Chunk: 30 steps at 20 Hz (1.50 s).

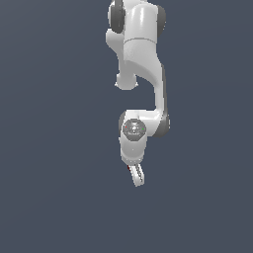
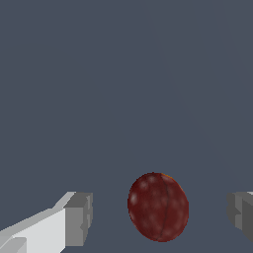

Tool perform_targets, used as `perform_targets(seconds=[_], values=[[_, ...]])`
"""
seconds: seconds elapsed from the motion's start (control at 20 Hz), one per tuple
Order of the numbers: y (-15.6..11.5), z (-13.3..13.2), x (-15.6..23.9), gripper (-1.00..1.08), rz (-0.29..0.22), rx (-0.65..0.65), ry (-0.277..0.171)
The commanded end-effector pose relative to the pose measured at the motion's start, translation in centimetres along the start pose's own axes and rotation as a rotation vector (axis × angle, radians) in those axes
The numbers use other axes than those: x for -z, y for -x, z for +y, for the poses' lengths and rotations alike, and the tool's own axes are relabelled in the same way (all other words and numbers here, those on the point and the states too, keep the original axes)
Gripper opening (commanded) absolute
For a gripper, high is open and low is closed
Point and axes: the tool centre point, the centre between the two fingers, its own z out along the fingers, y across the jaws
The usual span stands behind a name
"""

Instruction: Pick up the object and move it to a goal position.

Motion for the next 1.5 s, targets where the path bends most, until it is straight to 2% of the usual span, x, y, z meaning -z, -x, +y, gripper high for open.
perform_targets(seconds=[0.0, 0.2, 0.25, 0.95, 1.45], values=[[0.0, 0.0, -0.8, 1.00, 0.000, 0.000, -0.001], [0.0, -0.2, -0.9, 1.00, 0.000, 0.000, -0.001], [0.0, -0.2, -0.9, -1.00, 0.000, 0.000, -0.001], [0.0, -0.1, -0.5, -1.00, 0.000, 0.000, -0.001], [0.1, 0.8, 4.3, -1.00, 0.000, -0.001, -0.001]])
